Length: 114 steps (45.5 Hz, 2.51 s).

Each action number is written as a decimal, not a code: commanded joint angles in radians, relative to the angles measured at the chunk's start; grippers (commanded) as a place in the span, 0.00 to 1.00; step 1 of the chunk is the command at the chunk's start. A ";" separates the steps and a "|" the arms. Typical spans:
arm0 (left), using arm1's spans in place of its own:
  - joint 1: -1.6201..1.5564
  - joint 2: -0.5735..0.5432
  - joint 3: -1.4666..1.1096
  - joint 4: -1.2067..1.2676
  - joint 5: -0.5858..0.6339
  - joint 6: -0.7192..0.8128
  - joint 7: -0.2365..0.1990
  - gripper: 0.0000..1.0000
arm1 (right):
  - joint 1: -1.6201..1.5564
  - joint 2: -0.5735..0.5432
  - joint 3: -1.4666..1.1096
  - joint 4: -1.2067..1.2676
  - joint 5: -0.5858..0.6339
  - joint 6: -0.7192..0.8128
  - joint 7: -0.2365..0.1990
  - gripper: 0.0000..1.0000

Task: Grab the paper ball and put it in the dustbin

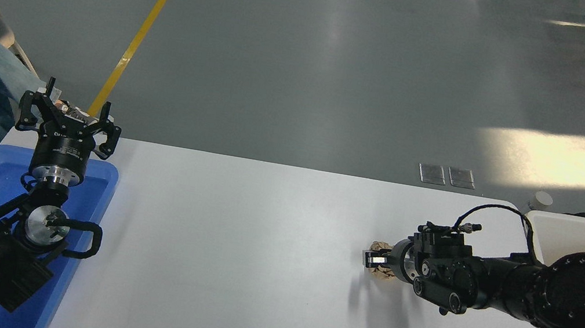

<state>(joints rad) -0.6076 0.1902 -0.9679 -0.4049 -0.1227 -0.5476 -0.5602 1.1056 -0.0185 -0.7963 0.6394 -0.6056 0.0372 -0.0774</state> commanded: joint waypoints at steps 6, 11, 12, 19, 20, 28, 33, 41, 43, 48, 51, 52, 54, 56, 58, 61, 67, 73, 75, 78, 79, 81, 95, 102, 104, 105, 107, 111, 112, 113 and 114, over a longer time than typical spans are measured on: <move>-0.001 0.000 0.000 0.000 0.002 0.000 0.000 0.99 | 0.124 -0.086 -0.057 0.126 0.006 0.021 0.001 0.00; -0.001 0.000 0.002 0.000 0.002 0.000 0.000 0.99 | 0.236 -0.147 -0.107 0.229 0.036 0.024 0.001 0.00; 0.000 0.000 0.002 0.000 0.002 0.000 0.000 0.99 | 0.265 -0.164 -0.122 0.259 0.044 0.024 0.001 0.00; 0.000 0.000 0.002 0.000 0.002 0.000 0.000 0.99 | 0.558 -0.314 -0.227 0.537 0.121 0.067 0.002 0.00; 0.000 0.000 0.002 0.000 0.002 0.000 0.000 0.99 | 0.594 -0.330 -0.234 0.566 0.127 0.081 0.004 0.00; 0.000 0.000 0.002 0.000 0.002 0.000 0.000 0.99 | 0.874 -0.435 -0.290 0.764 0.185 0.245 0.010 0.00; 0.000 0.000 0.002 0.000 0.002 0.000 0.000 0.99 | 1.028 -0.448 -0.316 0.841 0.277 0.369 0.013 0.00; 0.000 0.000 0.002 0.000 0.000 0.000 0.000 0.99 | 1.227 -0.448 -0.319 0.908 0.415 0.523 0.013 0.00; 0.000 0.000 0.002 0.000 0.000 0.000 0.000 0.99 | 1.260 -0.448 -0.319 0.918 0.422 0.556 0.013 0.00; 0.000 0.000 0.002 0.000 0.000 0.000 0.000 0.99 | 1.312 -0.448 -0.320 0.925 0.428 0.630 0.013 0.00; 0.000 0.000 0.002 0.001 0.000 0.000 0.000 0.99 | 1.327 -0.448 -0.328 0.933 0.431 0.641 0.011 0.00; 0.000 0.000 0.002 0.000 0.000 0.000 0.000 0.99 | 1.333 -0.448 -0.334 0.937 0.434 0.642 0.011 0.00; 0.000 0.000 0.002 0.000 0.000 0.000 0.000 0.99 | 1.349 -0.448 -0.354 0.942 0.446 0.650 0.011 0.00; 0.000 0.000 0.002 0.000 0.000 0.000 0.000 0.99 | 1.369 -0.446 -0.379 0.944 0.467 0.653 0.013 0.00; 0.000 0.000 0.000 0.000 0.002 0.000 0.000 0.99 | 1.384 -0.445 -0.397 0.945 0.489 0.664 0.013 0.00; 0.000 0.002 0.002 0.000 0.000 0.000 0.000 0.99 | 1.398 -0.445 -0.408 0.954 0.501 0.679 0.013 0.00; 0.000 0.002 0.002 0.000 0.000 0.000 0.000 0.99 | 1.422 -0.443 -0.417 0.965 0.501 0.685 0.013 0.00; 0.000 0.002 0.002 0.000 0.000 0.000 0.000 0.99 | 1.422 -0.440 -0.423 0.964 0.489 0.678 0.011 0.00; 0.000 0.000 0.002 0.000 0.000 0.000 0.000 0.99 | 1.422 -0.440 -0.443 0.957 0.481 0.675 0.011 0.00; 0.000 0.002 0.002 0.000 0.000 0.000 0.000 0.99 | 1.422 -0.442 -0.494 0.950 0.437 0.665 0.011 0.00; 0.000 0.002 0.002 0.000 0.000 0.000 0.000 0.99 | 1.422 -0.442 -0.504 0.944 0.419 0.658 0.013 0.00; 0.000 0.000 0.002 0.000 0.000 0.000 0.000 0.99 | 1.415 -0.448 -0.527 0.934 0.380 0.636 0.011 0.00; 0.000 0.000 0.002 0.000 0.000 0.000 0.000 0.99 | 1.280 -0.699 -0.664 0.767 0.095 0.532 0.024 0.00; 0.000 0.000 0.002 0.000 0.000 0.000 0.000 0.99 | 1.122 -0.848 -0.638 0.565 -0.046 0.492 0.027 0.00; 0.000 0.000 0.002 0.000 0.002 0.000 0.000 0.99 | 1.059 -0.874 -0.617 0.502 -0.059 0.466 0.031 0.00; 0.000 0.000 0.002 0.000 0.000 0.000 0.000 0.99 | 1.022 -0.883 -0.607 0.475 -0.062 0.452 0.036 0.00; 0.000 0.000 0.002 0.000 0.000 0.000 0.000 0.99 | 0.946 -0.897 -0.586 0.416 -0.062 0.417 0.048 0.00; 0.000 0.000 0.002 0.000 0.000 0.000 0.000 0.99 | 0.788 -0.906 -0.545 0.312 -0.059 0.325 0.077 0.00; 0.000 0.000 0.000 0.000 0.000 0.000 0.000 0.99 | 0.749 -0.911 -0.532 0.289 -0.056 0.301 0.085 0.00; 0.000 0.000 0.002 0.000 0.000 0.000 0.000 0.99 | 0.710 -0.916 -0.518 0.266 -0.048 0.277 0.091 0.00; 0.000 0.000 0.000 0.000 0.000 0.000 0.000 0.99 | 0.673 -0.920 -0.500 0.244 -0.045 0.259 0.096 0.00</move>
<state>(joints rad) -0.6075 0.1902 -0.9665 -0.4051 -0.1227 -0.5476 -0.5601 2.1196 -0.8428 -1.3853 1.1464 -0.6027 0.4689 -0.0299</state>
